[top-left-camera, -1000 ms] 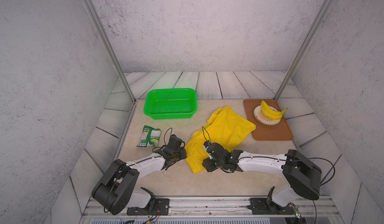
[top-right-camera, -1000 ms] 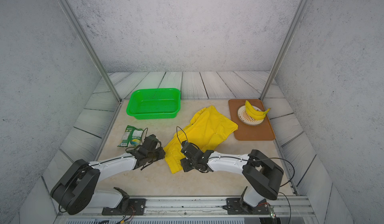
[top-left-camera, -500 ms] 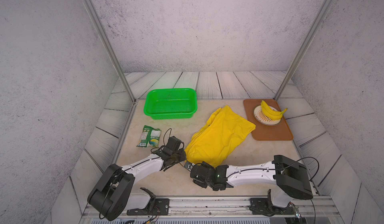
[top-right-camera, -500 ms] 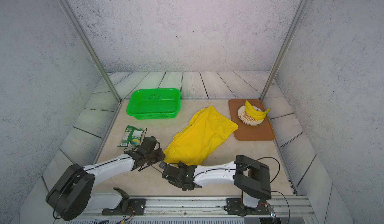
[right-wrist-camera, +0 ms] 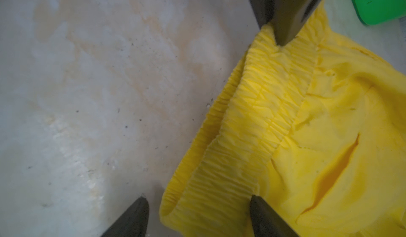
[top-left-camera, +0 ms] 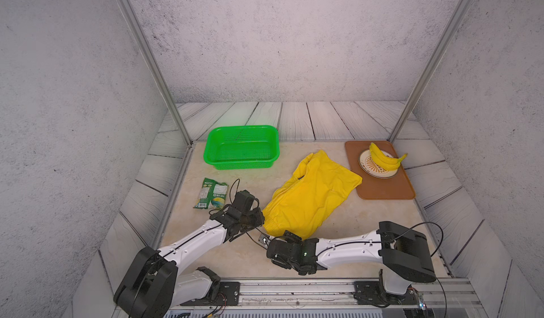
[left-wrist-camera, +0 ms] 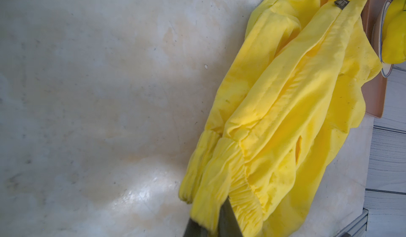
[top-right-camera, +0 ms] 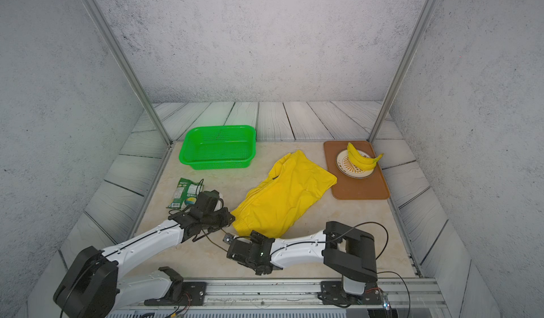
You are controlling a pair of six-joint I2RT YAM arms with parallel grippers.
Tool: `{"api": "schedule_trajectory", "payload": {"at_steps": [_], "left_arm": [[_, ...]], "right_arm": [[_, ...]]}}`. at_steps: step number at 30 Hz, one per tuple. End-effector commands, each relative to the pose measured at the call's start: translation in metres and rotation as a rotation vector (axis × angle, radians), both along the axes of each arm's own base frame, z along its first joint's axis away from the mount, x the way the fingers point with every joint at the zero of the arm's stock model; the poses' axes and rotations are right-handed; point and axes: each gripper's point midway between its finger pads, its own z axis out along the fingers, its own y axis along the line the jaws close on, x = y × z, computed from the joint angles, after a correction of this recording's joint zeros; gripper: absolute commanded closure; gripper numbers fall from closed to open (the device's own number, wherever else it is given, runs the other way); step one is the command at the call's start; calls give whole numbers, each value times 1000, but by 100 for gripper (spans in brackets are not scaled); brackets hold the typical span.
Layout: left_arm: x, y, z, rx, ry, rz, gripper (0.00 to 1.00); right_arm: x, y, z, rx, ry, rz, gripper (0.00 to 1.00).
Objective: Roll up the shorts
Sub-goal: Roll the shorts at the center of the board.
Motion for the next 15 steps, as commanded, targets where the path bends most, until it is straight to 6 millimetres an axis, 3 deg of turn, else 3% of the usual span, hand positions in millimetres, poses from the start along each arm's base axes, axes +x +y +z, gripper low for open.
{"api": "schedule_trajectory", "payload": {"at_steps": [1,7,15], "left_arm": [[6,-7,12,-48,-9,2,100],[5,-9,12,-73,1,7,100],[5,-5,16,-92,1,32,100]], "right_arm": [[6,8,3,58,-34,-63,1],[29,8,5,41,-159,-192,5],[53,-10,0,-54,-332,-349,27]]}}
